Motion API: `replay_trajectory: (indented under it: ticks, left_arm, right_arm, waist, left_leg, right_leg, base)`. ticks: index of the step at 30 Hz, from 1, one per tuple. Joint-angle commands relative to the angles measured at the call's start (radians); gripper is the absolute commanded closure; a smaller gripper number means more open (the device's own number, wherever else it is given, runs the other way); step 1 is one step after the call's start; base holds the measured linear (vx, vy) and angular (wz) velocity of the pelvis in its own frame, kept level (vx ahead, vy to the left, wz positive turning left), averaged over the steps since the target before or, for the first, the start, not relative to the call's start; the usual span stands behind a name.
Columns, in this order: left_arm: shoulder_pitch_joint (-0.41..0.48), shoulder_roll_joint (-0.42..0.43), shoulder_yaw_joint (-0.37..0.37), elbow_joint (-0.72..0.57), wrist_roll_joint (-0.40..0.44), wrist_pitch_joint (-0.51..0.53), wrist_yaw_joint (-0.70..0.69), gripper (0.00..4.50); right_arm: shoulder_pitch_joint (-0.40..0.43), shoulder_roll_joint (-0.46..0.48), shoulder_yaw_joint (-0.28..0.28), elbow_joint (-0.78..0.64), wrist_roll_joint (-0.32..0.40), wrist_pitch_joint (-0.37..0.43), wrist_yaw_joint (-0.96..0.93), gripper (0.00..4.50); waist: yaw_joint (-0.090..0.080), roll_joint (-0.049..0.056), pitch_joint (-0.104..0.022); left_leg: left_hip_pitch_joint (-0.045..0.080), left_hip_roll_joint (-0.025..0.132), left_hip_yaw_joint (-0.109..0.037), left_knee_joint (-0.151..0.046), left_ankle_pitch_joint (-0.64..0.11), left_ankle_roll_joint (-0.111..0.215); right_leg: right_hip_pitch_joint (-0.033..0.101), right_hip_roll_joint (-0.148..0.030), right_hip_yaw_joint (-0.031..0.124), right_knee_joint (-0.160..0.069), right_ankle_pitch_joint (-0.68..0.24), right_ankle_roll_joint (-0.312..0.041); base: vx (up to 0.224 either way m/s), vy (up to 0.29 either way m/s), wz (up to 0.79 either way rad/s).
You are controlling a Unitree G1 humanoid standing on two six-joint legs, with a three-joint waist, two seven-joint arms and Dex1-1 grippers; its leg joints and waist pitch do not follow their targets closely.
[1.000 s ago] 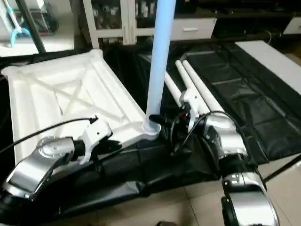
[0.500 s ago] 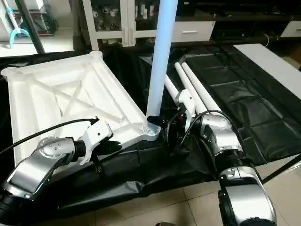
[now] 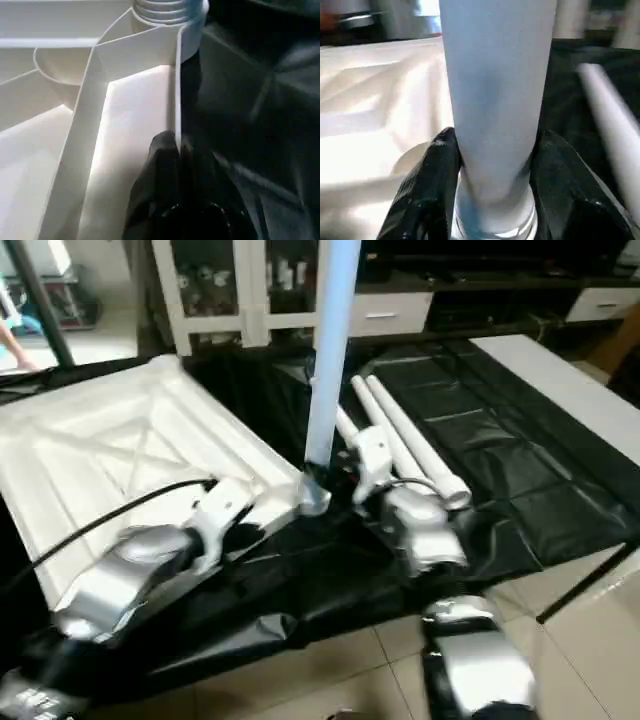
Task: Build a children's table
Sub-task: Rotate leg to tighten
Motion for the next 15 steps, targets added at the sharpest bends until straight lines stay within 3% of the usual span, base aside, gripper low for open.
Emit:
replay_trajectory:
  ticks: [1, 4, 5, 6, 7, 9, 11, 13, 15]
  left_arm:
    - [-0.044, -0.049, 0.040, 0.067, 0.011, 0.007, 0.110, 4.50]
    - [-0.087, -0.100, 0.054, 0.110, 0.012, -0.011, 0.161, 4.50]
    - [-0.117, -0.129, 0.063, 0.133, 0.016, -0.020, 0.189, 4.50]
    - [-0.117, -0.129, 0.063, 0.133, 0.016, -0.020, 0.189, 4.50]
    - [-0.124, -0.131, 0.063, 0.135, 0.018, -0.023, 0.190, 4.50]
    - [-0.103, -0.083, 0.042, 0.120, 0.017, -0.049, 0.132, 4.50]
    - [-0.079, -0.043, 0.026, 0.107, 0.012, -0.075, 0.078, 4.50]
    - [-0.056, -0.004, 0.002, 0.095, 0.014, -0.102, 0.026, 4.50]
    - [-0.010, 0.056, -0.022, 0.052, -0.002, -0.140, -0.067, 4.50]
  right_arm:
    - [0.023, 0.048, -0.016, 0.100, -0.037, 0.039, -0.214, 2.65]
    - [0.006, 0.115, -0.028, 0.123, -0.031, 0.036, -0.290, 2.65]
    - [-0.010, 0.153, -0.024, 0.140, -0.034, 0.021, -0.306, 2.65]
    - [-0.010, 0.153, -0.024, 0.140, -0.034, 0.021, -0.306, 2.65]
    - [-0.016, 0.158, -0.018, 0.143, -0.034, 0.017, -0.284, 2.65]
    - [-0.018, 0.135, -0.021, 0.118, 0.000, -0.008, -0.118, 2.65]
    - [-0.008, 0.102, -0.008, 0.084, 0.008, -0.034, 0.009, 2.65]
    - [0.002, 0.061, 0.014, 0.062, -0.003, -0.071, 0.090, 1.96]
    - [0.018, -0.003, 0.006, 0.009, 0.025, -0.066, 0.206, 1.89]
  waist:
    - [-0.014, 0.018, -0.046]
    - [-0.022, 0.019, -0.042]
    - [-0.028, 0.028, -0.038]
    - [-0.033, 0.031, -0.036]
    - [-0.033, 0.034, -0.035]
    - [-0.038, 0.034, -0.038]
    - [-0.035, 0.031, -0.041]
    - [-0.036, 0.025, -0.048]
    - [-0.031, 0.026, -0.051]
  left_leg:
    - [0.022, 0.020, -0.029, -0.083, -0.501, -0.036]
    - [0.034, 0.017, -0.034, -0.080, -0.571, -0.032]
    - [0.039, 0.019, -0.040, -0.084, -0.621, -0.031]
    - [0.043, 0.022, -0.042, -0.087, -0.642, -0.033]
    - [0.041, 0.030, -0.052, -0.099, -0.682, -0.040]
    - [0.030, 0.036, -0.057, -0.111, -0.691, -0.044]
    - [0.026, 0.030, -0.052, -0.106, -0.657, -0.033]
    - [0.003, 0.028, -0.046, -0.100, -0.537, -0.013]
    - [-0.010, 0.033, -0.043, -0.100, -0.460, 0.012]
  right_leg:
    - [0.015, -0.035, 0.003, -0.101, -0.602, -0.087]
    - [0.005, -0.031, -0.013, -0.117, -0.644, -0.052]
    - [0.009, -0.032, -0.033, -0.130, -0.647, -0.035]
    - [0.010, -0.030, -0.042, -0.134, -0.630, -0.033]
    - [0.024, -0.032, -0.051, -0.128, -0.584, -0.037]
    - [0.042, -0.041, -0.046, -0.114, -0.498, -0.065]
    - [0.041, -0.054, -0.039, -0.116, -0.499, -0.085]
    - [0.048, -0.069, -0.023, -0.106, -0.477, -0.127]
    - [0.052, -0.067, -0.014, -0.090, -0.396, -0.163]
  base:
    - [0.000, 0.000, 0.00]
    - [0.000, 0.000, 0.00]
    - [0.000, 0.000, 0.00]
    - [0.000, 0.000, 0.00]
    - [0.000, 0.000, 0.00]
    - [0.000, 0.000, 0.00]
    - [0.000, 0.000, 0.00]
    - [0.000, 0.000, 0.00]
    - [0.000, 0.000, 0.00]
